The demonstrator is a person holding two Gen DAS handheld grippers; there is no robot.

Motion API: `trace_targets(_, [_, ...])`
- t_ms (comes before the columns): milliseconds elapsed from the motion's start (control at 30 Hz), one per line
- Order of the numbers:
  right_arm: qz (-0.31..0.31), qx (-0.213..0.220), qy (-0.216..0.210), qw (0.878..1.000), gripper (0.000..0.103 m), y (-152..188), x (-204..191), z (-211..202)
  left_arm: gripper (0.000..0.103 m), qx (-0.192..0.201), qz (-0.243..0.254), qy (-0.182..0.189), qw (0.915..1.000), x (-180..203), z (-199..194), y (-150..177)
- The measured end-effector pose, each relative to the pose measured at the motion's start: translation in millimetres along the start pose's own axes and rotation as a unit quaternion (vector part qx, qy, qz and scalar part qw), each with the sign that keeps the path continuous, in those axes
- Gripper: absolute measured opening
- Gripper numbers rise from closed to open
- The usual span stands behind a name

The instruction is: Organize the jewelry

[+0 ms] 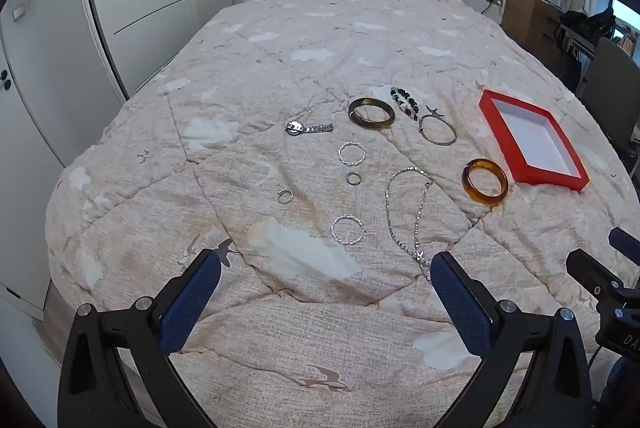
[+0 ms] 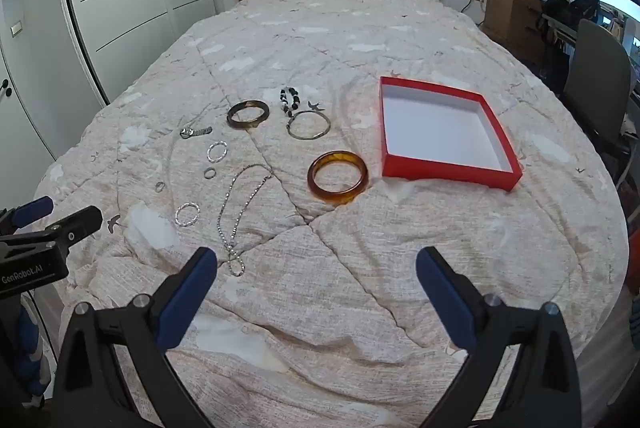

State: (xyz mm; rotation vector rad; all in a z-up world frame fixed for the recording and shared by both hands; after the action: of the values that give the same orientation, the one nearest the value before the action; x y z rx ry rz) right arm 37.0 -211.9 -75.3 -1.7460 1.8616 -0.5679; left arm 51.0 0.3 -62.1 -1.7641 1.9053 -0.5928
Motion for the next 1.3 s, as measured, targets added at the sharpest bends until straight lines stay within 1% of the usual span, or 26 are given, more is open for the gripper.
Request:
trace_targets(33, [0.007,-0.002,-0.008,1.000,0.101,1,1,0,0.103,0.000,0.000,-0.002,1.0000,0,0,0])
trace_targets(200, [0.004,-0.002,-0.010,1.000,0.101,3,5,-1,0.103,0.009,-0.007,-0.009,0.9999,-6,-2,3])
trace_targets(300, [0.003,-0.003,-0.014,1.000,0.101,2,-3,4,0.103,0.007,-0.013,-0.007,0.9999,-11,0,8])
trace_targets(333, [0.001,-0.003,-0.014,1.000,0.101,2,-7,4,0.103,0.007,-0.014,-0.011,0.9998,-9,1,9])
trace_targets(367, [0.003,-0.002,-0.017,1.000,0.101,1,-4,2,0.103,0.005,-0.014,-0.014,0.9998,-8,2,9])
trace_targets(433, [0.003,-0.004,-0.020,1.000,0.101,0,-9,3,0.103,0.000,-0.014,-0.010,0.9998,-12,5,5])
trace_targets(467, [0.004,-0.001,-0.025,1.000,0.101,5,-5,5,0.103,0.001,-0.014,-0.013,0.9998,-12,5,5])
trace_targets(667, [-0.003,-0.003,-0.036,0.999,0.101,6,-11,7,0.103,0.017,-0.041,-0.021,0.9988,-26,2,4])
trace_targets(833, [-0.006,-0.004,-0.041,0.999,0.101,7,-15,8,0.103,0.004,-0.049,-0.023,0.9985,-37,7,8])
trace_targets(933, [-0.008,-0.006,-0.047,0.999,0.100,8,-16,10,0.103,-0.013,-0.046,-0.013,0.9988,-36,12,12])
trace_targets(1033, [-0.012,-0.008,-0.052,0.999,0.100,9,-18,11,0.103,-0.015,-0.042,-0.016,0.9989,-34,13,14])
trace_targets(1300, [-0.013,-0.007,-0.061,0.998,0.100,10,-17,11,0.103,-0.016,-0.045,-0.009,0.9988,-35,15,15])
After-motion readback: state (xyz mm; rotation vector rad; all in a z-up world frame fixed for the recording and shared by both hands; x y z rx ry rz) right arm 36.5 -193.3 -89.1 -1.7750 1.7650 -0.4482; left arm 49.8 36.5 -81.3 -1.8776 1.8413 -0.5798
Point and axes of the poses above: each gripper's, at about its wrist camera, not at the fingertips, and z roughly the way its jaws point, x to its right, y to its underside, the point moved 8 cm from there along z, roughly the way its jaws point, and after that the axes turned 2 degrees about -x, right-handed, at the moved point
